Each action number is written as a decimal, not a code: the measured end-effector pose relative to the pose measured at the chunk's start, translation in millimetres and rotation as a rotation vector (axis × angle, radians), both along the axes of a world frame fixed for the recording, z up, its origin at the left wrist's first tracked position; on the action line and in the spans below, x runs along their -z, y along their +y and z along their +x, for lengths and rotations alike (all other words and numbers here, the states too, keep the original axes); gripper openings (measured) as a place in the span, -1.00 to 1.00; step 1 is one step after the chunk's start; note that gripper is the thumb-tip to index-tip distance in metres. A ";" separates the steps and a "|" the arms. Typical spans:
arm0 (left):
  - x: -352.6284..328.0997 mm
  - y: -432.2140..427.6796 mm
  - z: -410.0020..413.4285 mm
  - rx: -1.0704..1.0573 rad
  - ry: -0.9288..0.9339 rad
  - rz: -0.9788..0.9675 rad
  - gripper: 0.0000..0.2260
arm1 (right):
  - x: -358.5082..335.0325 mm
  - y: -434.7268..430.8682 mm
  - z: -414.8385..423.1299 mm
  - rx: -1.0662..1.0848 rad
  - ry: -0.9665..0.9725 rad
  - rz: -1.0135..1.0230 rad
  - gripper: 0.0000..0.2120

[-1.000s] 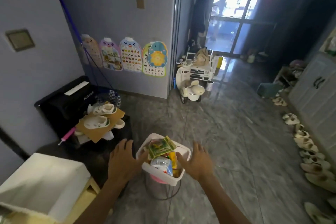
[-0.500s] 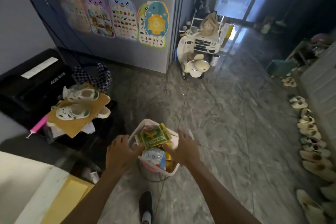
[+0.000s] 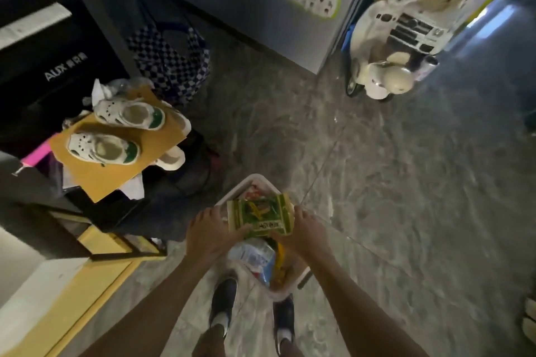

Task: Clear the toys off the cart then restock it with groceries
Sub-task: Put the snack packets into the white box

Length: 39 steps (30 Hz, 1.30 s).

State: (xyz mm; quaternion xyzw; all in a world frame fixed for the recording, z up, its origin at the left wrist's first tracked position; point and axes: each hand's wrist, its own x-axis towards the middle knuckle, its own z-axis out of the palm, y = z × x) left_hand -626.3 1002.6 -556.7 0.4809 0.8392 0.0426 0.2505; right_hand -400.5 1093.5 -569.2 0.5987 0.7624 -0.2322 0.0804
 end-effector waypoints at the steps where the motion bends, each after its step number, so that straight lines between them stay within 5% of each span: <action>1: 12.4 5.9 1.1 -0.021 0.009 -0.003 0.11 | 15.4 9.9 -1.0 -0.011 0.012 -0.006 -0.01; 9: 179.4 41.3 21.5 -0.269 -0.102 -0.218 0.23 | 159.4 59.0 1.8 0.011 0.124 -0.169 0.43; 14: 219.6 50.4 35.5 -0.336 -0.080 -0.208 0.23 | 199.8 56.0 0.6 -0.017 0.288 -0.069 -0.05; 28: 240.7 57.7 34.6 -0.434 -0.148 -0.134 0.17 | 219.8 -7.5 36.7 0.130 0.200 -0.263 0.29; 33: 236.5 58.7 37.1 -0.432 -0.254 -0.059 0.02 | 231.1 -22.1 40.3 0.162 0.127 -0.131 0.02; 36: 231.0 60.0 34.7 -0.481 -0.414 -0.010 -0.07 | 236.2 -30.0 51.0 0.413 0.163 -0.125 -0.15; 39: 220.4 59.1 27.7 -0.521 -0.484 0.039 -0.16 | 238.2 -30.6 64.5 0.448 0.158 -0.152 -0.63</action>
